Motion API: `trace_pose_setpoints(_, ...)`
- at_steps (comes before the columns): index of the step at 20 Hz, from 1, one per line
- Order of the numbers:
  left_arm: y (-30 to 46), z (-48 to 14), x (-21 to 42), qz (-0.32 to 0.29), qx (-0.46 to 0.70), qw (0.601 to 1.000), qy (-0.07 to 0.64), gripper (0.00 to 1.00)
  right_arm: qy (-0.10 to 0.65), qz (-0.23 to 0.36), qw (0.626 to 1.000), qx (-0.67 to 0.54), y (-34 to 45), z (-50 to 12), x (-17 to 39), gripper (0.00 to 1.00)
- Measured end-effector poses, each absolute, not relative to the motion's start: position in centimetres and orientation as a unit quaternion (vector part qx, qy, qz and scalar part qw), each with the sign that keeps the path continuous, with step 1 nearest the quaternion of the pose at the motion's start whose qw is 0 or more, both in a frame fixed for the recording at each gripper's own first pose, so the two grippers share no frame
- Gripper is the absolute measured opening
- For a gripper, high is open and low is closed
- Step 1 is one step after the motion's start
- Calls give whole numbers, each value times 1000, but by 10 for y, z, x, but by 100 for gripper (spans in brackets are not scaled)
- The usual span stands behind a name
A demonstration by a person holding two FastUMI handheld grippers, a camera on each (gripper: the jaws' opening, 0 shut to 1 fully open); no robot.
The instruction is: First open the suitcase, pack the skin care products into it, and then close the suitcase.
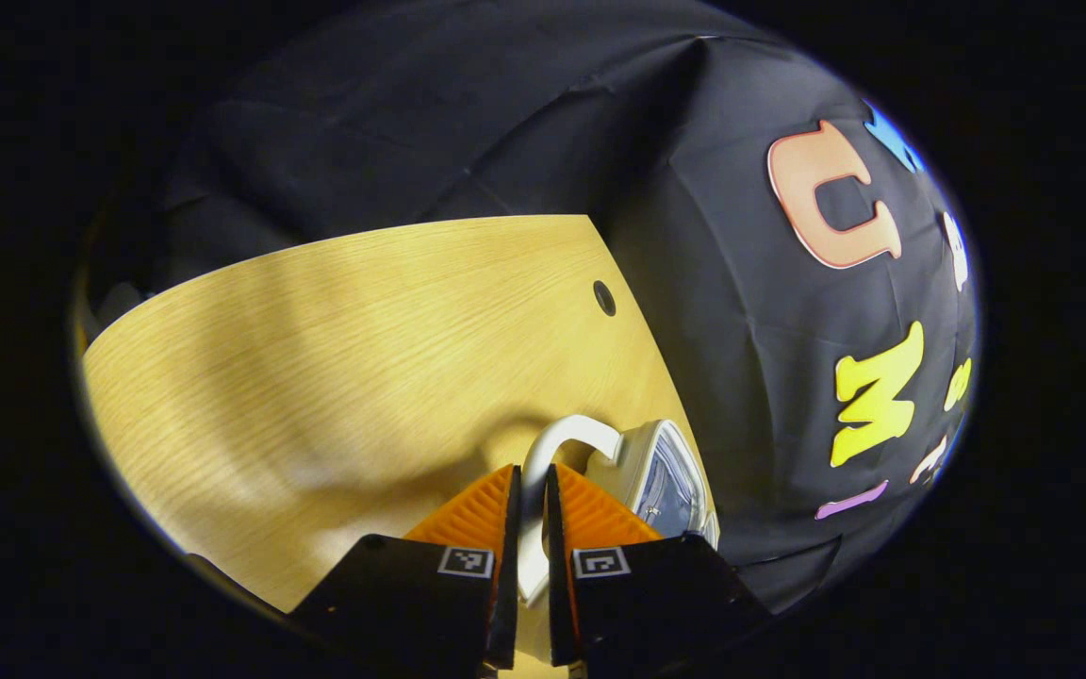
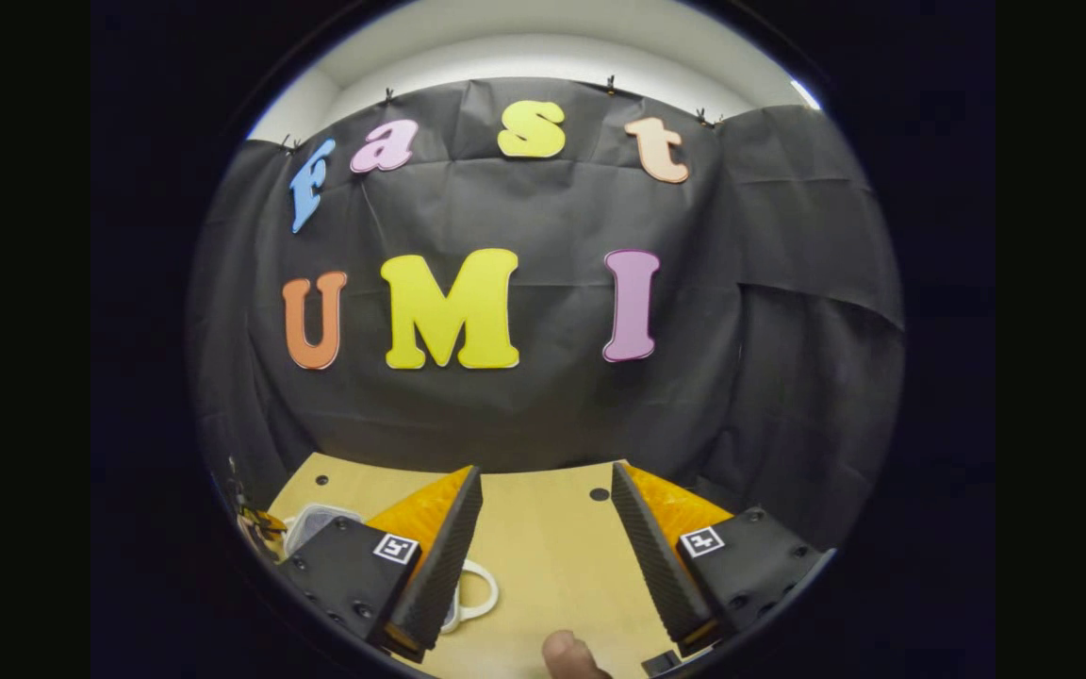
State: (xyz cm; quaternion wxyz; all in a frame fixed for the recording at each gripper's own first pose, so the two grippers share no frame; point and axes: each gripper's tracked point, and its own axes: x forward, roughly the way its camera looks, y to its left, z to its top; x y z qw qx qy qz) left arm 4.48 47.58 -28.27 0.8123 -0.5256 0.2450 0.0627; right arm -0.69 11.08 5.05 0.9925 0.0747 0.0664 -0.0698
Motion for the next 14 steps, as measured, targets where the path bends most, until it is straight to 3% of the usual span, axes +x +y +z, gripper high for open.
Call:
trace_pose_setpoints(2,473,-274,45,51,-520,819,237,13,64,-69,993,69,105,50,-9,78)
trace_pose_setpoints(7,470,-238,42,55,-445,863,231,6,63,-53,995,59,100,50,-5,82)
trace_pose_setpoints(9,470,-214,44,54,-425,877,218,6,64,-39,995,59,102,49,-3,85)
trace_pose_setpoints(14,444,-142,46,40,-359,913,190,6,59,-11,997,56,100,50,-2,82)
